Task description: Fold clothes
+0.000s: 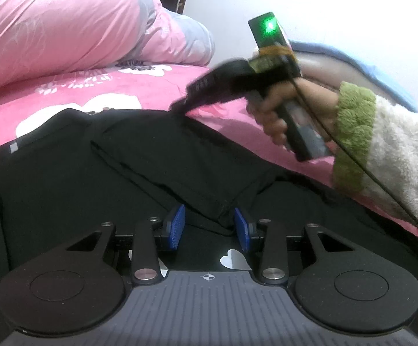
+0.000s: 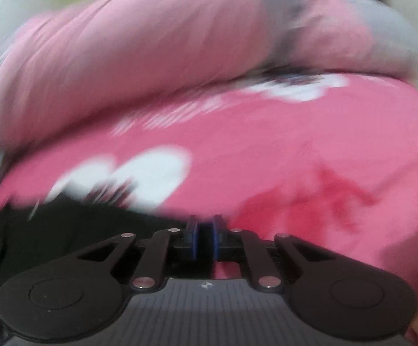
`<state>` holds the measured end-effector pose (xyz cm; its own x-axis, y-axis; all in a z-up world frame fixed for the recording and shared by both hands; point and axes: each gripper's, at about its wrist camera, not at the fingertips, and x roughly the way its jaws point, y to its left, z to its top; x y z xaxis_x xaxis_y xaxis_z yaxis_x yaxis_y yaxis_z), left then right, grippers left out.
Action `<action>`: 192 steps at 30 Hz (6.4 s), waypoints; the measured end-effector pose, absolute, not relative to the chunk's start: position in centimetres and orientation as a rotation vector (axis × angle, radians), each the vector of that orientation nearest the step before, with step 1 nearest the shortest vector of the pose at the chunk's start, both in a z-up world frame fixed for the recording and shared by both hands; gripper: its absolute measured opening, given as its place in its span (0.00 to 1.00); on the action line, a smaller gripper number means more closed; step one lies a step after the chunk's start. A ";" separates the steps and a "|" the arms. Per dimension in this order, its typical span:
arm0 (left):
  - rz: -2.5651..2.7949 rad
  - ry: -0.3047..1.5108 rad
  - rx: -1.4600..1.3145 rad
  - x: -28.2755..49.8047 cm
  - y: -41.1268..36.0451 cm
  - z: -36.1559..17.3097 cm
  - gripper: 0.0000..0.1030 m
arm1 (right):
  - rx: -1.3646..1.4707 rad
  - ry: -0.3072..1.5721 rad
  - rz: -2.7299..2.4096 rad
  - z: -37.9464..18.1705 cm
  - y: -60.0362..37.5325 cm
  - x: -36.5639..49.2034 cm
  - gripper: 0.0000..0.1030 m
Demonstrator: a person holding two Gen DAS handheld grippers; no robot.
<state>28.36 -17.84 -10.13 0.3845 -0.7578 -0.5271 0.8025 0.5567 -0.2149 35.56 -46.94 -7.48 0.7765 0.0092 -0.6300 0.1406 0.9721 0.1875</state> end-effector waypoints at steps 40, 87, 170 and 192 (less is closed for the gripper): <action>-0.475 0.743 -0.114 4.2 3.9 -2.7 0.53 | 0.419 0.703 -0.177 -4.4 -42.0 -5.6 0.19; -0.482 0.772 -0.611 -6.2 14.0 -6.2 0.03 | 1.446 0.952 0.642 -14.5 -18.6 -7.9 0.44; -0.544 0.897 -1.045 -2.0 17.5 -9.6 0.02 | 1.674 0.933 0.546 -18.9 -15.0 -6.7 0.57; -0.639 0.939 -1.167 0.8 17.0 -11.9 0.34 | 1.825 0.740 0.662 -18.4 -12.9 -2.8 0.02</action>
